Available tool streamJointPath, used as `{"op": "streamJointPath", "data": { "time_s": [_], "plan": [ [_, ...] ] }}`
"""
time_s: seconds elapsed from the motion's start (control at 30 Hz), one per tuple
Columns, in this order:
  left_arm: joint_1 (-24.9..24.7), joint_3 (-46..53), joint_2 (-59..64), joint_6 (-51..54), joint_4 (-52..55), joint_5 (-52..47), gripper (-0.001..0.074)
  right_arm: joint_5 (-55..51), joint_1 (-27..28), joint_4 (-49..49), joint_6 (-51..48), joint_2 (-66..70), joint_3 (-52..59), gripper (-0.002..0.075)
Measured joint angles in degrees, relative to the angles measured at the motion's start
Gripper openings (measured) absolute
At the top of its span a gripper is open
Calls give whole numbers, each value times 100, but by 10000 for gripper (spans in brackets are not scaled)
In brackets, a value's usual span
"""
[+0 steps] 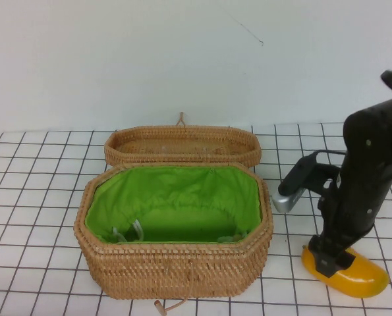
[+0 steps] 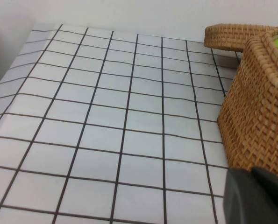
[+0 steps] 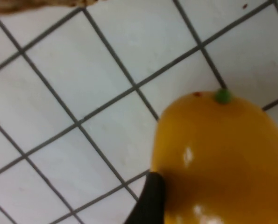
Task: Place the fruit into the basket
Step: Pick up the mango on the table, then place the mango on the basket
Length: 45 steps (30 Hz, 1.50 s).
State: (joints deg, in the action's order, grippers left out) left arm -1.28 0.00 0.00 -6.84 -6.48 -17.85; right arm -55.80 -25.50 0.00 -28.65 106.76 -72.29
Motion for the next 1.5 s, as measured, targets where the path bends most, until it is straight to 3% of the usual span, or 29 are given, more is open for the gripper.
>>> {"op": "streamJointPath", "data": {
  "time_s": [0.33, 0.6, 1.0, 1.03, 1.07, 1.33, 1.5],
  "plan": [
    [0, 0, 0, 0, 0, 0, -2, 122, 0, 0, -95, 543, 245, 711],
    [0, 0, 0, 0, 0, 0, -2, 86, 0, 0, 29, 505, 245, 515],
    [0, 0, 0, 0, 0, 0, -2, -375, 0, -775, 475, -244, -100, 512],
    [0, 0, 0, 0, 0, 0, -2, -500, 0, -778, 500, -324, -239, 583],
    [0, 0, 0, 0, 0, 0, -2, -633, 0, -763, 525, -398, -398, 512],
    [0, 0, 0, 0, 0, 0, -2, -1035, -63, 475, 344, -600, -1903, 512],
    [0, 0, 0, 0, 0, 0, -2, -854, -569, 580, -13, -521, -2593, 512]
  ]
}}
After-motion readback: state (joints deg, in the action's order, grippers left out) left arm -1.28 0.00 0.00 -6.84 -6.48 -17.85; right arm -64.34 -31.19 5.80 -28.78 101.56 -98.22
